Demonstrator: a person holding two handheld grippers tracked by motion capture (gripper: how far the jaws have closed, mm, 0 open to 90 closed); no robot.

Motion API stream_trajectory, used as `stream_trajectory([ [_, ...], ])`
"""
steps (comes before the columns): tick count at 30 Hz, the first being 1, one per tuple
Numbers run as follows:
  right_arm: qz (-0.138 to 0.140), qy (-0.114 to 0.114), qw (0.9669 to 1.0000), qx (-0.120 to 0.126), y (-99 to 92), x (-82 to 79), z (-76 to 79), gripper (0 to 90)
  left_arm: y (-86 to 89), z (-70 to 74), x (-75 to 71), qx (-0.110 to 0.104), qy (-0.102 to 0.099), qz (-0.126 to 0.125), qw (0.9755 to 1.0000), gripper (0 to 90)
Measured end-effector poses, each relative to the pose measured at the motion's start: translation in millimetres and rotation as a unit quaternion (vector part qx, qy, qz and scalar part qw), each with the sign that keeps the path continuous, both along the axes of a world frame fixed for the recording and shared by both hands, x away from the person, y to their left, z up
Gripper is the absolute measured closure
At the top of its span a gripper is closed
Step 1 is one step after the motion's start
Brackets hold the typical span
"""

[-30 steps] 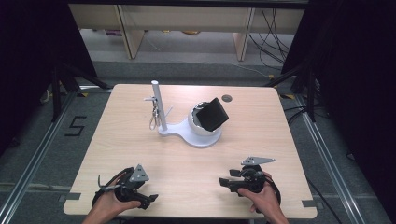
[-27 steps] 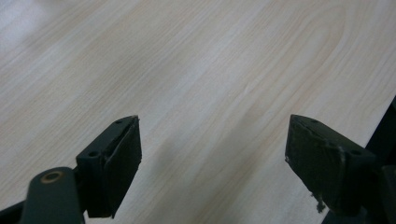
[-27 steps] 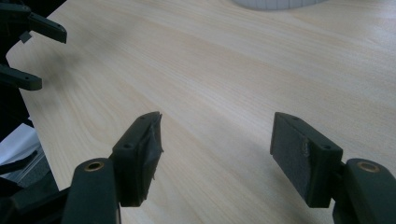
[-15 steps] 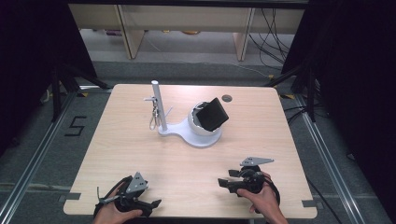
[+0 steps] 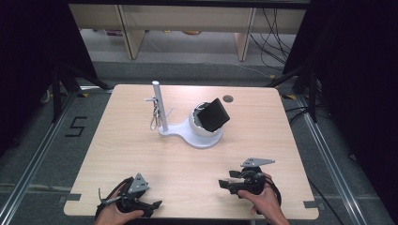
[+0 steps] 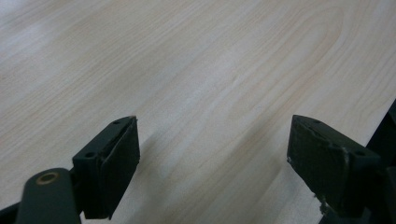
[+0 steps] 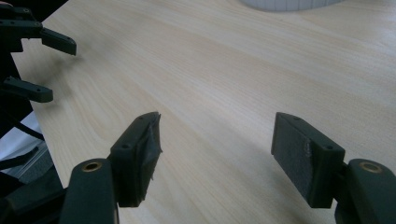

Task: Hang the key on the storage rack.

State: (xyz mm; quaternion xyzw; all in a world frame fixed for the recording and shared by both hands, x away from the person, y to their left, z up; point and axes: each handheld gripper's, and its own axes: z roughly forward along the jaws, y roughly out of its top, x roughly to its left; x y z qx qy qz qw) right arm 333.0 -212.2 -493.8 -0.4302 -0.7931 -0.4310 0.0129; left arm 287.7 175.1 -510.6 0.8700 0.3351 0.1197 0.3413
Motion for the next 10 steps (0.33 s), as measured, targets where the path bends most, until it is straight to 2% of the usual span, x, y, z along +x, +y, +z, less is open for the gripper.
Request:
stream_trajectory([
  [1,0.0,0.0,1.0,0.0,0.0,0.0,0.0,33.5,0.0,0.0,0.0,0.0,0.0,0.0,1.0,16.8],
  [3,0.003,-0.015,0.9999,-0.008,-1.1,2.4,-1.6,33.4,-0.4,-0.2,-0.2,0.0,0.004,0.001,1.0,16.8],
  [5,0.003,-0.015,0.9999,-0.007,-1.1,2.4,-1.5,33.4,0.3,0.8,-0.2,0.001,0.0,-0.003,1.0,16.8],
  [7,0.004,-0.011,0.9999,-0.005,-0.9,1.9,-0.9,33.4,2.6,1.4,1.5,0.016,-0.005,-0.008,0.9998,16.8],
  [8,-0.001,0.0,1.0,-0.001,0.9,-0.1,0.2,33.3,2.5,0.9,0.7,0.013,-0.004,-0.002,0.9999,16.8],
  [10,0.004,-0.007,1.0,-0.003,1.1,0.4,-0.2,33.2,3.6,0.8,1.8,0.012,-0.005,-0.005,0.9999,16.8],
])
